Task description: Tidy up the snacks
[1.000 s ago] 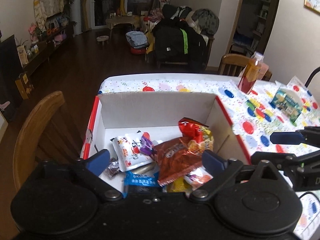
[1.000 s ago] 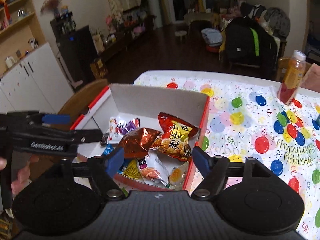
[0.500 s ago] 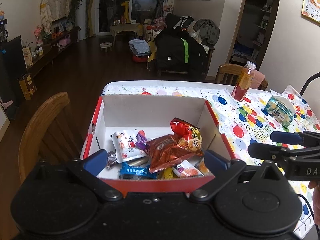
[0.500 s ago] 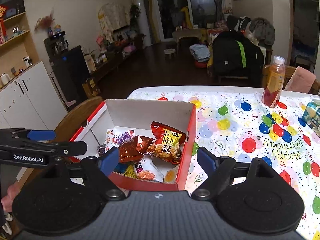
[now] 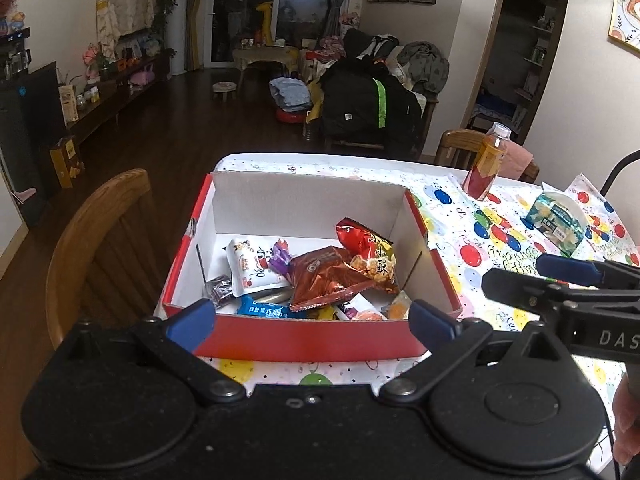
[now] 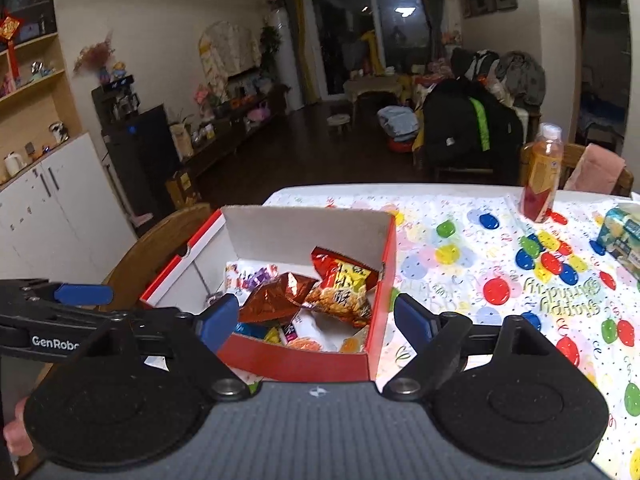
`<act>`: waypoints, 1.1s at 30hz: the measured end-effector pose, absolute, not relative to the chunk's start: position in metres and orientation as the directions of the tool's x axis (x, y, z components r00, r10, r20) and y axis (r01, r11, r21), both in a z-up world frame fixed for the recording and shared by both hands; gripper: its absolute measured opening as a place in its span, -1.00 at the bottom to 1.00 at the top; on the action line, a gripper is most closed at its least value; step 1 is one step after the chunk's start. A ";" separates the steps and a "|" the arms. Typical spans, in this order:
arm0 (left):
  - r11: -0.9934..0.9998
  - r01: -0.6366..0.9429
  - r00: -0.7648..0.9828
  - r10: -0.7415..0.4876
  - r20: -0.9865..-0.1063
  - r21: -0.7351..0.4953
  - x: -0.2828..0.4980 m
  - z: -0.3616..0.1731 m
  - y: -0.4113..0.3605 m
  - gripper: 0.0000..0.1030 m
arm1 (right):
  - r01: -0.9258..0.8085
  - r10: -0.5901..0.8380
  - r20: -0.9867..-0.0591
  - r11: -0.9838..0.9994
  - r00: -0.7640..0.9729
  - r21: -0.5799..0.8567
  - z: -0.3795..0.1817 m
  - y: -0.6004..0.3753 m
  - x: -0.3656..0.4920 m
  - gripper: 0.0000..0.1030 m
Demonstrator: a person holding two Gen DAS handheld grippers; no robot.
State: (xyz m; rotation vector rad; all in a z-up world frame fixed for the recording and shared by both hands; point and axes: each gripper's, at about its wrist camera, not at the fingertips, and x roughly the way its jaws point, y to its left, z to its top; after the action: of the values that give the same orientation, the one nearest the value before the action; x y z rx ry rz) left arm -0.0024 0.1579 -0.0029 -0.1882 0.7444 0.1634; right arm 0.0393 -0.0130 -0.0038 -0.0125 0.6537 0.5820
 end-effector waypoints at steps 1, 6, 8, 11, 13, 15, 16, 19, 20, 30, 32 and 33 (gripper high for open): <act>0.970 -0.217 0.725 0.083 -0.684 -0.112 -0.003 -0.003 0.158 0.99 | -0.507 0.500 -0.574 0.846 0.649 0.164 -0.004 -0.014 0.038 0.67; 0.964 -0.238 0.727 0.098 -0.680 -0.116 -0.006 -0.001 0.160 0.99 | -0.470 0.474 -0.559 0.867 0.680 0.165 -0.004 -0.019 0.037 1.00; 0.964 -0.241 0.725 0.100 -0.682 -0.115 -0.005 -0.001 0.160 0.99 | -0.457 0.464 -0.557 0.874 0.689 0.162 -0.004 -0.020 0.038 1.00; 0.964 -0.241 0.723 0.101 -0.683 -0.113 -0.006 -0.002 0.159 0.99 | -0.436 0.450 -0.555 0.884 0.700 0.167 -0.005 -0.022 0.040 1.00; 0.964 -0.240 0.724 0.101 -0.682 -0.112 -0.006 -0.001 0.159 0.99 | -0.423 0.443 -0.551 0.890 0.707 0.172 -0.005 -0.023 0.040 1.00; 0.964 -0.242 0.724 0.104 -0.682 -0.110 -0.006 -0.001 0.158 0.99 | -0.415 0.437 -0.550 0.893 0.712 0.172 -0.005 -0.025 0.040 1.00; 0.964 -0.243 0.724 0.106 -0.682 -0.107 -0.006 -0.001 0.158 0.99 | -0.412 0.433 -0.551 0.895 0.714 0.170 -0.005 -0.024 0.040 1.00; 0.964 -0.241 0.724 0.104 -0.682 -0.109 -0.006 -0.001 0.158 0.99 | -0.411 0.432 -0.552 0.896 0.713 0.171 -0.005 -0.025 0.040 1.00; 0.964 -0.241 0.725 0.105 -0.681 -0.109 -0.006 -0.001 0.158 0.99 | -0.413 0.434 -0.549 0.895 0.714 0.170 -0.005 -0.025 0.039 1.00; 0.965 -0.242 0.723 0.109 -0.682 -0.103 -0.004 0.000 0.154 0.99 | -0.411 0.433 -0.546 0.896 0.718 0.170 -0.003 -0.026 0.037 1.00; 0.965 -0.242 0.723 0.108 -0.682 -0.104 -0.004 0.000 0.154 0.99 | -0.410 0.434 -0.545 0.895 0.717 0.174 -0.002 -0.027 0.037 1.00; 0.965 -0.242 0.722 0.108 -0.683 -0.103 -0.004 0.001 0.154 0.99 | -0.410 0.433 -0.545 0.896 0.718 0.173 -0.002 -0.027 0.036 1.00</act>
State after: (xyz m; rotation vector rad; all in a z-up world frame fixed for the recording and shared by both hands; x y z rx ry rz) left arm -0.0042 0.1538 0.0006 -0.1910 0.7400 0.1949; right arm 0.0363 -0.0267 -0.0023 0.0409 0.6125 0.4663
